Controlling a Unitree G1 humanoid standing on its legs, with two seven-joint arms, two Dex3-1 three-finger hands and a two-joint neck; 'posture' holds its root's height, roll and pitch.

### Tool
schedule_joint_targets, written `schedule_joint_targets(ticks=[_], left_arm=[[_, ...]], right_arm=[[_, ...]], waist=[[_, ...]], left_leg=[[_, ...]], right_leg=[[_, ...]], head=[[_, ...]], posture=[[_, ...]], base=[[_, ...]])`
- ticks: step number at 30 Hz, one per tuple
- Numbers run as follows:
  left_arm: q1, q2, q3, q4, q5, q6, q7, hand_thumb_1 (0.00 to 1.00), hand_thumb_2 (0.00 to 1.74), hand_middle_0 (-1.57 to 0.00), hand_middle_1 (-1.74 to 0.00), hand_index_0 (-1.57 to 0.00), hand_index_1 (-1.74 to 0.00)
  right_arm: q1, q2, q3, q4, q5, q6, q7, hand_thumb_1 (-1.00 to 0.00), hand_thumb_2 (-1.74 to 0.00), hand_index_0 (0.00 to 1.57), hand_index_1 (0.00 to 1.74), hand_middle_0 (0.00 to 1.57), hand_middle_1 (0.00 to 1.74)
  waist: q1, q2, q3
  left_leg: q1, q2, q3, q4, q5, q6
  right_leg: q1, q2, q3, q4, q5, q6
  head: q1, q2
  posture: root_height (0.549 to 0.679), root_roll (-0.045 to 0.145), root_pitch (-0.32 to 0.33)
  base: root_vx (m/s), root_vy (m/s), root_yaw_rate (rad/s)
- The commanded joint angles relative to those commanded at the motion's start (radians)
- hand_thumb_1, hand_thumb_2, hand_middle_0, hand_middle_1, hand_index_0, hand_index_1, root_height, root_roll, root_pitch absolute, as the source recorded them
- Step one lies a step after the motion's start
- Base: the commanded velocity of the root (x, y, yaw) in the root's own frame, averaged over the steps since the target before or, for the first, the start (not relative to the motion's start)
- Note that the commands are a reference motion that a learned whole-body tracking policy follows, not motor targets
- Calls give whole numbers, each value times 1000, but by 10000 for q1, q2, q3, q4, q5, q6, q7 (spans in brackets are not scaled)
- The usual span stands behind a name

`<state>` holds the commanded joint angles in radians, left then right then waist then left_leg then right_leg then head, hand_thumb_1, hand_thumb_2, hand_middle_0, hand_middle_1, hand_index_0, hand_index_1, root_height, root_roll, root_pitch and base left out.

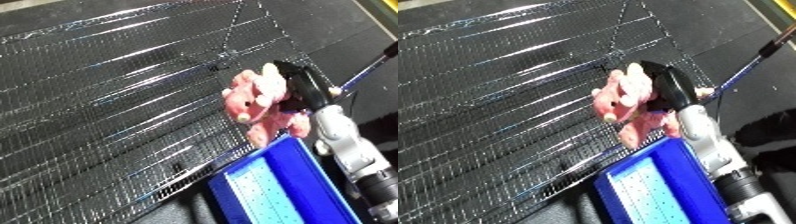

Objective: Pick up the object and place it into the box

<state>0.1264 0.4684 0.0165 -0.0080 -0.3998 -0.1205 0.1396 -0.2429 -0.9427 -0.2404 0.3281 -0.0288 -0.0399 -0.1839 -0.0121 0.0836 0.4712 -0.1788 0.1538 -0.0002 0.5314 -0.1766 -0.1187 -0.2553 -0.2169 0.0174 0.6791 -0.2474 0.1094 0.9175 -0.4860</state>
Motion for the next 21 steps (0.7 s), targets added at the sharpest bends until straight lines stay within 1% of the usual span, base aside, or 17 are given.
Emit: schedule_joint_targets(ticks=[5, 10, 13, 16, 18, 21], left_arm=[[30, -137, 120, -59, 65, 4, 56, 1000, 1740, -1570, -1740, -1570, -1740], [65, -272, 284, -70, 151, 28, 148, 1000, 1740, -1570, -1740, -1570, -1740], [110, -361, 297, -76, 171, 34, 138, 1000, 1740, -1570, -1740, -1570, -1740], [126, -435, 252, -69, 190, 29, 123, 1000, 1740, -1570, -1740, -1570, -1740], [124, -461, 245, -70, 238, 22, 131, 1000, 1740, -1570, -1740, -1570, -1740], [114, -484, 256, -74, 305, 6, 137, 1000, 1740, -1570, -1740, -1570, -1740]], right_arm=[[1159, 889, -1347, -611, 688, -292, -393, -1000, -1740, 1570, 1740, 1570, 1740], [2030, 1917, -2427, -826, 1594, -680, -699, -1000, -1740, 1570, 1740, 1570, 1740], [2307, 2450, -2893, -692, 2337, -965, -846, -1000, -1740, 1570, 1740, 1570, 1740], [2410, 2993, -3218, -449, 3273, -1320, -939, -1000, -1740, 1570, 1740, 1570, 1740], [2479, 3314, -3421, -269, 3831, -1541, -1006, -900, -1566, 1413, 1566, 1413, 1566], [2590, 3623, -3655, -14, 4344, -1757, -1078, -750, -1305, 1178, 1305, 1178, 1305]], waist=[[-195, -18, -52], [-433, 3, -120], [-559, 29, -158], [-684, 70, -185], [-761, 94, -206], [-842, 117, -238]], left_leg=[[140, 34, 91, 6, -69, 15], [265, 51, 190, 67, -173, 30], [314, 57, 239, 123, -232, 31], [359, 64, 294, 151, -265, 22], [393, 69, 332, 149, -283, 18], [438, 71, 381, 127, -298, 18]], right_leg=[[115, 0, 36, -49, 10, 16], [216, 13, 97, -88, -2, 5], [269, 24, 146, -124, -5, -4], [308, 17, 184, -166, 5, -10], [316, 12, 203, -189, 13, -13], [326, 14, 227, -225, 28, -18]], head=[[544, 10], [965, -43], [1073, -189], [1055, -204], [1010, -204], [926, -152]], posture=[[644, 54, -133], [644, 55, -139], [645, 56, -142], [645, 57, -144], [645, 58, -144], [645, 58, -144]], base=[[4, 17, -66], [8, 17, -80], [10, 20, -88], [2, 19, -83], [-3, 19, -78], [-3, 12, -62]])
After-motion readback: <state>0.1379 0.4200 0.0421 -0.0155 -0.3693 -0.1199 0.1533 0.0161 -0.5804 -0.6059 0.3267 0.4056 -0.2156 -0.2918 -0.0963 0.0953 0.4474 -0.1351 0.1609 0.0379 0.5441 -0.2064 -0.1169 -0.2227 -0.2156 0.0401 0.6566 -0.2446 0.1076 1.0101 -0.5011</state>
